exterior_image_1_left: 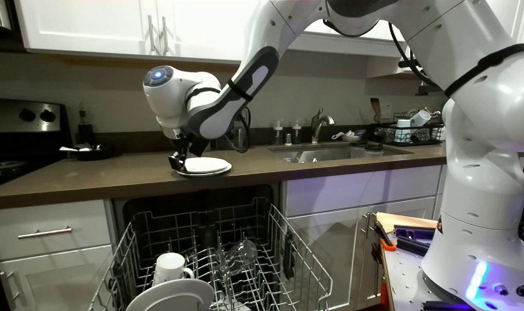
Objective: Take the right white plate and put it on the white plate on the countertop
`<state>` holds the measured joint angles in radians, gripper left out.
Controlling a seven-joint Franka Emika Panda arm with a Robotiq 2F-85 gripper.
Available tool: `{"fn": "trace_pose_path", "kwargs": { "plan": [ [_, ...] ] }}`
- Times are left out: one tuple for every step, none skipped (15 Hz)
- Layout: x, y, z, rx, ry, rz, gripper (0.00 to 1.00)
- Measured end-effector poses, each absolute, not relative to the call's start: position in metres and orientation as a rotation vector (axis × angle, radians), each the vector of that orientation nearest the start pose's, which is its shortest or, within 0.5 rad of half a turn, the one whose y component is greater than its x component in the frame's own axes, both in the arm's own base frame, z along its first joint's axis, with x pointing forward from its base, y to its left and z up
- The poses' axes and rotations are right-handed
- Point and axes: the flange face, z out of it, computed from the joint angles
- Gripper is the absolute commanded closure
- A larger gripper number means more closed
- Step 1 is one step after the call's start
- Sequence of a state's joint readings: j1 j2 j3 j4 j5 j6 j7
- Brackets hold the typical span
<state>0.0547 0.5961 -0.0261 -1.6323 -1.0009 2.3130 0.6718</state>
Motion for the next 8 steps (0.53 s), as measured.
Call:
{"fn": "trace_pose_path", "kwargs": {
  "plan": [
    [0.700,0.007,0.290,2.416,0.050,0.423,0.00],
    [0.698,0.008,0.293,2.422,0.049,0.424,0.00],
    [0.695,0.009,0.296,2.434,0.055,0.423,0.00],
    [0.692,0.012,0.298,2.455,0.065,0.417,0.00],
    [0.687,0.016,0.298,2.489,0.082,0.408,0.00],
    [0.681,0.022,0.298,2.524,0.106,0.397,0.00],
    [0.673,0.029,0.297,2.565,0.138,0.380,0.00],
    [0.663,0.036,0.295,2.607,0.171,0.357,0.00]
  ]
}}
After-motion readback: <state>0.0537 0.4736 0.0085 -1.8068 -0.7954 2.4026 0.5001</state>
